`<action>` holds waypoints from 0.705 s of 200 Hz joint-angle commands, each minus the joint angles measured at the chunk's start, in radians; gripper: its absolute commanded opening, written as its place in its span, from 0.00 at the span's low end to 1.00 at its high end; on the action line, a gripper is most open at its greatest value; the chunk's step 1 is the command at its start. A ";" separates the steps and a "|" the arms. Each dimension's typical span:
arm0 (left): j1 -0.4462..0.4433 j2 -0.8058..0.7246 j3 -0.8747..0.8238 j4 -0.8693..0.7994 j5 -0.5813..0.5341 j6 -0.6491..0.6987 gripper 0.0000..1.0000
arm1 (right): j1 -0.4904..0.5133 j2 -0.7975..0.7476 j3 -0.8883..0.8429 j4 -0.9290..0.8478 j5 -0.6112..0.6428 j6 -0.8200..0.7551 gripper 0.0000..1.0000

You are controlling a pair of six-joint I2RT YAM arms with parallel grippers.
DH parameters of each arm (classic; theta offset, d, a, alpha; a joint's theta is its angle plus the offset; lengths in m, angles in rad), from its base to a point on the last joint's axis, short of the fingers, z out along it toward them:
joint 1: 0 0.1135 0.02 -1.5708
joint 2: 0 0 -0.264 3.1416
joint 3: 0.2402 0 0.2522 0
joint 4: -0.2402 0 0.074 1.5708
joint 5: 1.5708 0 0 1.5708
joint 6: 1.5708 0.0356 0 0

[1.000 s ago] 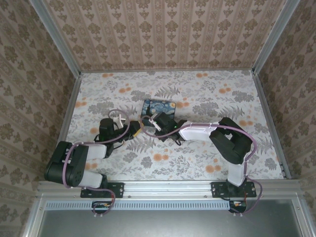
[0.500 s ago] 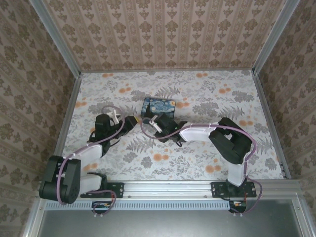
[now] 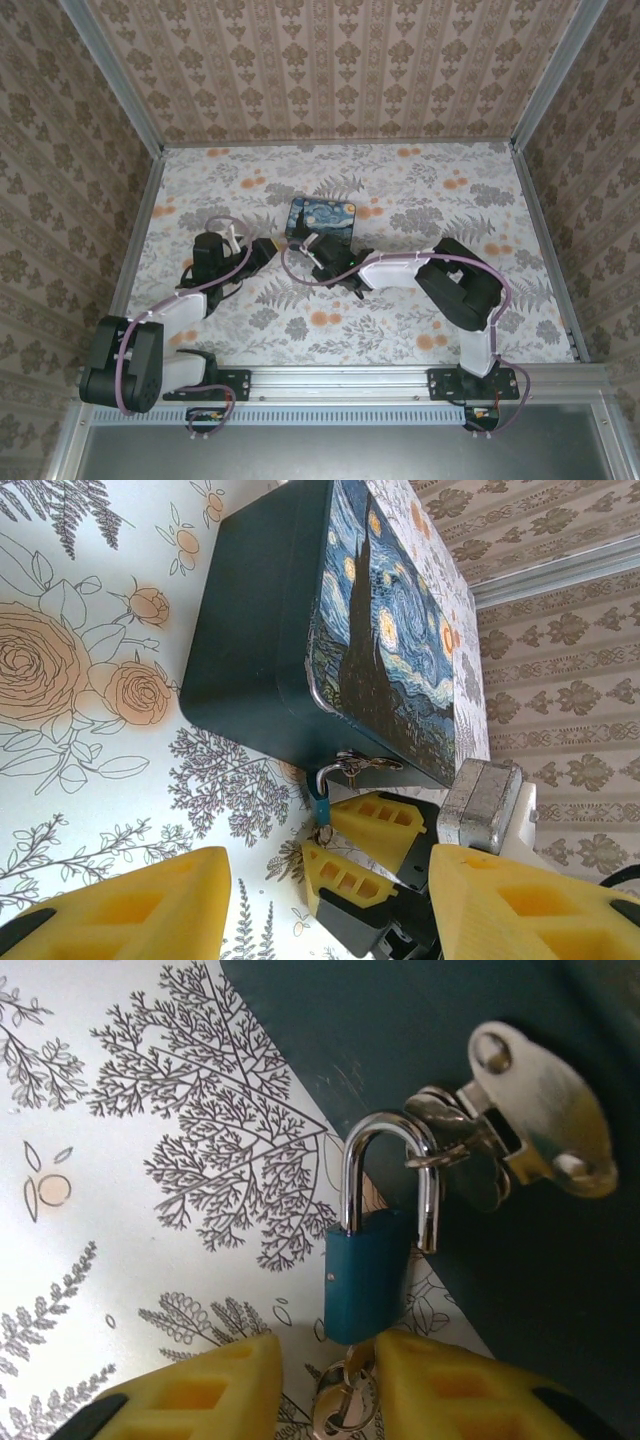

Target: Unlock a padlock with a key

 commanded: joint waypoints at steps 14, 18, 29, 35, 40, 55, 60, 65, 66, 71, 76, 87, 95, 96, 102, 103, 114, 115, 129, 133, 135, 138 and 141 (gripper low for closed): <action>0.008 -0.003 0.006 -0.001 -0.011 0.027 0.56 | 0.000 0.069 0.009 0.051 0.084 0.015 0.19; 0.009 -0.002 0.006 -0.003 -0.012 0.029 0.56 | 0.000 0.069 0.007 0.054 0.084 0.015 0.17; 0.008 0.003 0.004 -0.001 -0.015 0.031 0.56 | 0.000 0.063 -0.004 0.066 0.084 0.009 0.12; 0.008 0.005 0.005 -0.002 -0.017 0.033 0.56 | 0.000 0.055 -0.012 0.072 0.082 0.006 0.09; 0.008 0.008 0.005 -0.003 -0.018 0.035 0.56 | 0.000 0.046 -0.020 0.077 0.078 0.002 0.07; 0.009 0.015 0.008 -0.004 -0.022 0.044 0.56 | 0.000 0.012 -0.048 0.099 0.047 -0.018 0.03; 0.008 0.018 0.011 -0.006 -0.023 0.047 0.56 | 0.000 0.005 -0.055 0.104 0.039 -0.026 0.02; 0.008 0.021 0.013 -0.009 -0.022 0.050 0.56 | -0.001 -0.001 -0.058 0.103 0.037 -0.034 0.00; 0.008 0.022 0.014 -0.008 -0.023 0.051 0.56 | -0.001 -0.003 -0.058 0.102 0.036 -0.036 0.00; 0.008 0.024 0.016 -0.009 -0.023 0.054 0.56 | -0.001 -0.009 -0.061 0.102 0.031 -0.046 0.00; 0.010 0.027 0.019 -0.010 -0.024 0.057 0.56 | -0.003 -0.014 -0.067 0.105 0.021 -0.059 0.00; 0.010 0.033 0.024 -0.012 -0.027 0.062 0.56 | -0.003 -0.029 -0.084 0.118 0.002 -0.084 0.00; 0.011 0.037 0.028 -0.014 -0.029 0.067 0.56 | -0.003 -0.044 -0.094 0.122 -0.015 -0.098 0.00; 0.011 0.037 0.029 -0.014 -0.030 0.067 0.56 | -0.003 -0.046 -0.094 0.123 -0.017 -0.099 0.00; 0.013 0.040 0.032 -0.018 -0.029 0.070 0.56 | -0.003 -0.057 -0.100 0.128 -0.029 -0.111 0.00; 0.013 0.041 0.033 -0.017 -0.030 0.071 0.56 | -0.003 -0.060 -0.101 0.129 -0.031 -0.112 0.00; 0.014 0.046 0.036 -0.018 -0.028 0.072 0.56 | -0.003 -0.078 -0.109 0.142 -0.050 -0.132 0.00; 0.013 0.046 0.035 -0.017 -0.028 0.072 0.56 | -0.004 -0.080 -0.109 0.141 -0.051 -0.134 0.00; 0.014 0.049 0.035 -0.015 -0.027 0.072 0.56 | -0.005 -0.093 -0.099 0.128 -0.075 -0.167 0.00; 0.015 0.048 0.034 -0.015 -0.028 0.072 0.56 | -0.004 -0.094 -0.090 0.120 -0.080 -0.177 0.00; 0.015 0.048 0.033 -0.015 -0.027 0.073 0.56 | -0.005 -0.093 -0.087 0.116 -0.084 -0.182 0.00; 0.015 0.047 0.033 -0.015 -0.027 0.072 0.56 | -0.005 -0.093 -0.080 0.111 -0.087 -0.191 0.00; 0.013 0.047 0.032 -0.015 -0.027 0.070 0.56 | -0.003 -0.091 -0.075 0.106 -0.089 -0.200 0.00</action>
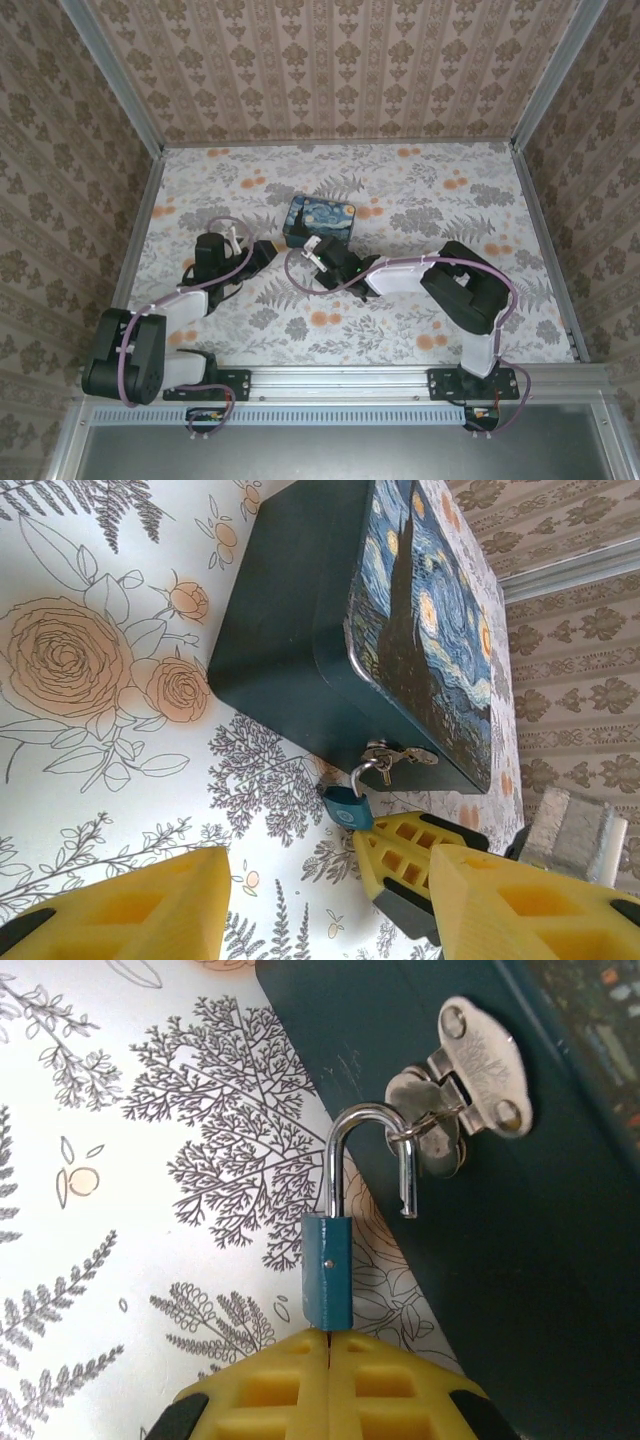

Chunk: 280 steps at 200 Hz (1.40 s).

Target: Unlock a padlock with a key

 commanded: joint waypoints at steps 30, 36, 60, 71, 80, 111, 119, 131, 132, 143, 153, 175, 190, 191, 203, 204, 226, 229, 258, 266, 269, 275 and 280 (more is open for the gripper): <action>0.008 -0.006 0.021 0.000 -0.005 0.022 0.56 | -0.004 -0.005 0.082 -0.059 -0.102 -0.170 0.00; 0.008 -0.009 0.018 -0.001 -0.005 0.021 0.56 | -0.004 0.003 0.092 -0.063 -0.110 -0.189 0.00; 0.007 -0.031 0.002 -0.004 -0.010 0.015 0.56 | -0.004 0.031 0.147 -0.078 -0.113 -0.239 0.00; 0.009 -0.043 -0.004 -0.011 -0.010 0.016 0.57 | -0.004 0.041 0.171 -0.087 -0.118 -0.256 0.00; 0.009 -0.053 -0.006 -0.020 -0.012 0.017 0.57 | -0.004 0.051 0.196 -0.103 -0.122 -0.268 0.00; 0.011 -0.101 -0.003 -0.075 -0.025 0.033 0.57 | 0.000 0.035 0.207 -0.116 -0.147 -0.261 0.00; 0.013 -0.115 -0.005 -0.084 -0.028 0.034 0.57 | 0.004 0.020 0.192 -0.112 -0.153 -0.251 0.00; 0.014 -0.137 -0.002 -0.107 -0.034 0.039 0.57 | 0.014 -0.012 0.163 -0.105 -0.151 -0.234 0.00; 0.014 -0.138 -0.001 -0.109 -0.036 0.040 0.57 | 0.015 -0.015 0.160 -0.105 -0.151 -0.233 0.00; 0.014 -0.155 0.001 -0.126 -0.041 0.046 0.57 | 0.020 -0.056 0.129 -0.100 -0.151 -0.204 0.00; 0.013 -0.171 0.003 -0.145 -0.045 0.052 0.57 | 0.022 -0.102 0.095 -0.095 -0.155 -0.171 0.00; 0.013 -0.195 0.006 -0.183 -0.058 0.071 0.60 | 0.024 -0.211 0.016 -0.096 -0.121 -0.111 0.00; 0.008 -0.203 0.006 -0.195 -0.065 0.076 0.62 | 0.022 -0.270 -0.020 -0.120 -0.089 -0.085 0.00; 0.007 -0.204 0.006 -0.197 -0.065 0.076 0.62 | 0.022 -0.274 -0.022 -0.123 -0.088 -0.084 0.00; -0.006 -0.205 0.011 -0.207 -0.071 0.083 0.62 | 0.017 -0.322 -0.058 -0.132 -0.070 -0.064 0.00; -0.006 -0.205 0.012 -0.209 -0.072 0.084 0.62 | 0.015 -0.326 -0.062 -0.133 -0.069 -0.061 0.00; -0.041 -0.204 0.022 -0.235 -0.104 0.101 0.62 | -0.028 -0.412 -0.121 -0.155 -0.057 0.017 0.00; -0.046 -0.204 0.023 -0.237 -0.110 0.103 0.62 | -0.035 -0.424 -0.125 -0.160 -0.055 0.029 0.00; -0.083 -0.190 0.027 -0.241 -0.149 0.106 0.62 | -0.126 -0.511 -0.187 -0.194 -0.045 0.124 0.00; -0.094 -0.183 0.030 -0.241 -0.156 0.109 0.62 | -0.161 -0.527 -0.204 -0.204 -0.047 0.159 0.00; -0.097 -0.180 0.032 -0.240 -0.157 0.109 0.62 | -0.176 -0.532 -0.210 -0.207 -0.052 0.173 0.00; -0.104 -0.176 0.035 -0.240 -0.161 0.110 0.62 | -0.203 -0.546 -0.225 -0.204 -0.059 0.199 0.00; -0.107 -0.171 0.035 -0.240 -0.164 0.109 0.62 | -0.227 -0.555 -0.239 -0.200 -0.065 0.222 0.00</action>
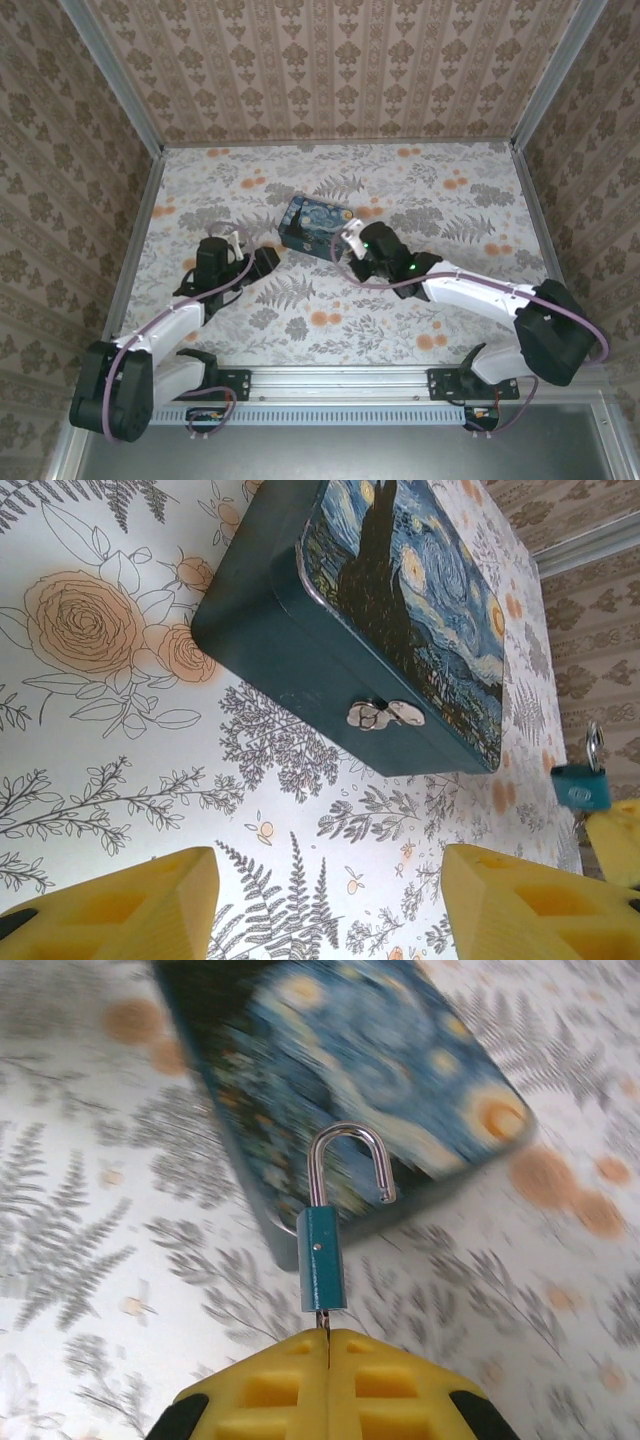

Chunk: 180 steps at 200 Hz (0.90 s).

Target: Unlock a padlock with a key

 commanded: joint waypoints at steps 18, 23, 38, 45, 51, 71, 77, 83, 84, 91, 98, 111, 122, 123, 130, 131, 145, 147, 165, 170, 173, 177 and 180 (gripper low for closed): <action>-0.035 0.028 0.036 0.001 -0.049 0.025 0.62 | -0.164 -0.081 -0.081 -0.026 -0.021 0.210 0.00; -0.037 0.032 0.038 0.002 -0.050 0.025 0.62 | -0.184 -0.080 -0.088 -0.027 -0.029 0.225 0.00; -0.045 0.041 0.041 0.006 -0.053 0.026 0.62 | -0.233 -0.064 -0.092 -0.036 -0.040 0.264 0.00; -0.048 0.043 0.042 0.005 -0.055 0.026 0.62 | -0.258 -0.051 -0.091 -0.042 -0.050 0.287 0.00; -0.049 0.043 0.044 0.005 -0.058 0.027 0.62 | -0.276 -0.039 -0.090 -0.045 -0.056 0.307 0.00; -0.054 0.043 0.045 0.001 -0.063 0.028 0.62 | -0.315 -0.002 -0.090 -0.041 -0.090 0.355 0.00; -0.055 0.043 0.045 -0.001 -0.064 0.030 0.62 | -0.321 0.009 -0.090 -0.036 -0.101 0.369 0.00; -0.056 0.043 0.046 -0.003 -0.065 0.031 0.62 | -0.329 0.031 -0.089 -0.033 -0.111 0.380 0.00; -0.057 0.043 0.047 -0.003 -0.066 0.031 0.62 | -0.329 0.036 -0.089 -0.032 -0.111 0.383 0.00; -0.057 0.043 0.045 -0.005 -0.067 0.033 0.62 | -0.337 0.056 -0.085 -0.037 -0.114 0.397 0.00; -0.057 0.043 0.046 -0.006 -0.069 0.034 0.62 | -0.343 0.077 -0.081 -0.039 -0.119 0.409 0.00; -0.058 0.043 0.048 -0.008 -0.069 0.036 0.62 | -0.353 0.100 -0.087 -0.024 -0.135 0.431 0.01; -0.057 0.042 0.051 -0.012 -0.069 0.039 0.62 | -0.360 0.116 -0.094 -0.008 -0.145 0.448 0.02; -0.057 0.043 0.051 -0.012 -0.069 0.039 0.62 | -0.360 0.117 -0.094 -0.007 -0.146 0.449 0.02; -0.057 0.043 0.054 -0.014 -0.069 0.042 0.62 | -0.364 0.126 -0.096 -0.001 -0.153 0.457 0.02; -0.057 0.043 0.055 -0.014 -0.070 0.043 0.62 | -0.365 0.126 -0.097 0.000 -0.155 0.457 0.02; -0.057 0.044 0.061 -0.023 -0.072 0.050 0.62 | -0.368 0.134 -0.101 0.003 -0.153 0.468 0.04; -0.057 0.044 0.062 -0.023 -0.072 0.051 0.62 | -0.369 0.133 -0.101 0.002 -0.154 0.469 0.05; -0.056 0.046 0.071 -0.033 -0.072 0.059 0.62 | -0.371 0.115 -0.097 -0.023 -0.139 0.482 0.28; -0.055 0.046 0.074 -0.037 -0.073 0.062 0.63 | -0.372 0.103 -0.098 -0.028 -0.138 0.481 0.33; -0.056 0.046 0.076 -0.041 -0.075 0.065 0.63 | -0.373 0.095 -0.097 -0.032 -0.132 0.482 0.36; -0.056 0.046 0.079 -0.047 -0.077 0.070 0.63 | -0.373 0.085 -0.097 -0.041 -0.122 0.483 0.39; -0.056 0.046 0.082 -0.051 -0.078 0.073 0.64 | -0.374 0.075 -0.096 -0.048 -0.115 0.485 0.41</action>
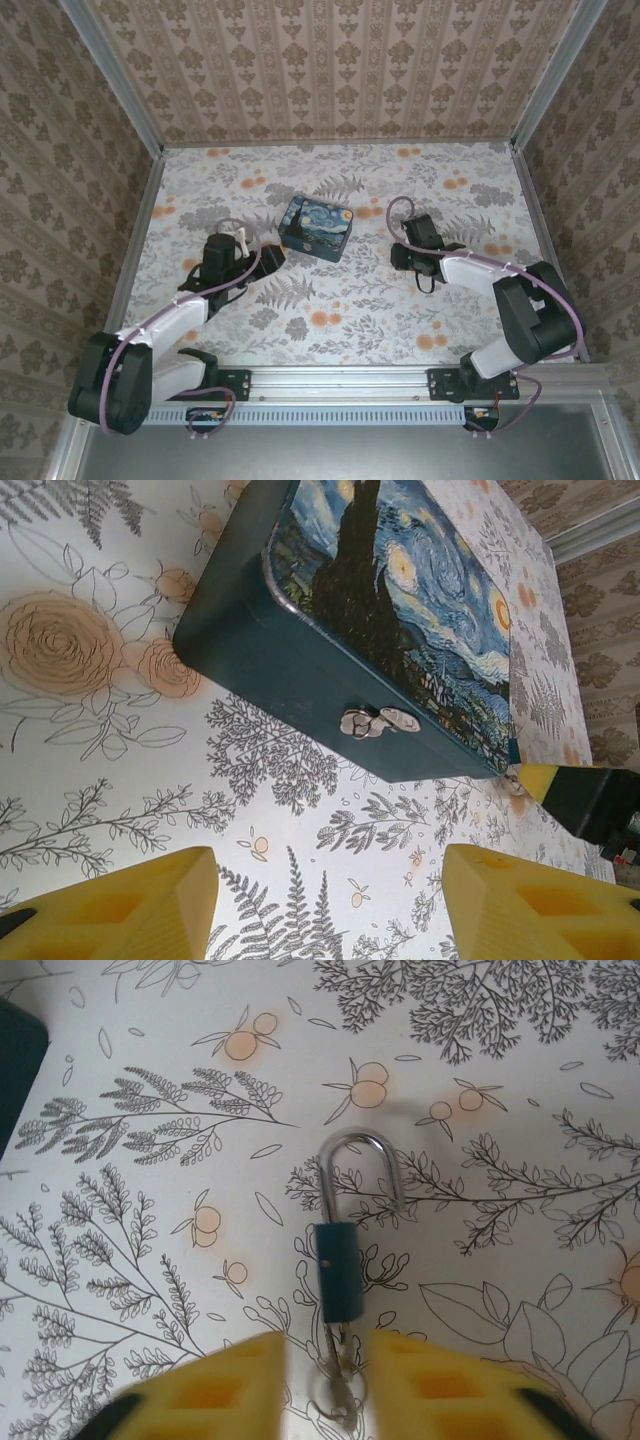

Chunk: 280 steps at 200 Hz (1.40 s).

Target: Unlock a padlock with a key

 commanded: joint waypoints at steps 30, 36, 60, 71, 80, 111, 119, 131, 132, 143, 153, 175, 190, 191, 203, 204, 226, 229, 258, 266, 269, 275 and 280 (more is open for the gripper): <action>0.006 0.007 0.064 -0.085 -0.043 0.065 0.78 | -0.028 -0.103 0.036 -0.111 0.066 0.017 0.54; 0.009 0.008 0.073 -0.093 -0.049 0.073 0.88 | -0.031 -0.132 0.046 -0.126 0.087 0.016 0.84; 0.024 0.005 0.123 -0.154 -0.097 0.125 1.00 | -0.052 -0.164 0.083 -0.158 0.141 -0.004 1.00; 0.036 0.006 0.150 -0.178 -0.123 0.149 1.00 | -0.063 -0.172 0.101 -0.167 0.171 -0.013 1.00; 0.048 0.009 0.177 -0.200 -0.145 0.170 1.00 | -0.072 -0.174 0.122 -0.177 0.199 -0.019 1.00; 0.097 0.045 0.286 -0.296 -0.271 0.285 1.00 | -0.103 -0.165 0.165 -0.159 0.327 -0.045 1.00; 0.113 0.060 0.313 -0.320 -0.325 0.314 1.00 | -0.107 -0.158 0.171 -0.149 0.387 -0.046 1.00; 0.133 0.083 0.335 -0.314 -0.395 0.389 1.00 | -0.109 -0.161 0.131 -0.054 0.482 -0.087 1.00; 0.134 0.085 0.336 -0.313 -0.404 0.398 1.00 | -0.109 -0.163 0.125 -0.038 0.488 -0.092 1.00; 0.150 0.109 0.347 -0.308 -0.502 0.469 1.00 | -0.115 -0.178 0.051 0.098 0.531 -0.135 1.00; 0.167 0.128 0.334 -0.259 -0.567 0.526 1.00 | -0.133 -0.189 -0.010 0.205 0.554 -0.157 1.00; 0.219 0.181 0.276 -0.103 -0.657 0.596 1.00 | -0.163 -0.206 -0.093 0.380 0.589 -0.231 1.00; 0.267 0.234 0.291 -0.077 -0.678 0.621 1.00 | -0.171 -0.183 -0.157 0.532 0.610 -0.302 1.00; 0.270 0.237 0.291 -0.074 -0.678 0.622 1.00 | -0.172 -0.181 -0.159 0.537 0.610 -0.304 1.00; 0.294 0.271 0.279 -0.007 -0.694 0.654 1.00 | -0.190 -0.152 -0.158 0.530 0.609 -0.309 1.00; 0.297 0.274 0.276 -0.001 -0.696 0.655 1.00 | -0.191 -0.149 -0.158 0.528 0.609 -0.309 1.00; 0.354 0.331 0.232 0.098 -0.666 0.643 1.00 | -0.207 -0.081 -0.182 0.598 0.606 -0.318 1.00; 0.358 0.337 0.221 0.122 -0.665 0.644 1.00 | -0.206 -0.082 -0.181 0.592 0.603 -0.319 1.00; 0.370 0.371 0.161 0.305 -0.622 0.703 1.00 | -0.239 -0.055 -0.208 0.711 0.508 -0.307 1.00; 0.377 0.376 0.151 0.336 -0.603 0.706 1.00 | -0.250 -0.021 -0.228 0.782 0.459 -0.311 1.00; 0.375 0.373 0.151 0.329 -0.601 0.705 1.00 | -0.250 -0.010 -0.229 0.810 0.450 -0.322 1.00; 0.372 0.368 0.136 0.347 -0.592 0.713 1.00 | -0.248 -0.007 -0.218 0.788 0.421 -0.334 1.00; 0.367 0.365 0.108 0.397 -0.574 0.731 1.00 | -0.251 -0.007 -0.215 0.771 0.365 -0.342 1.00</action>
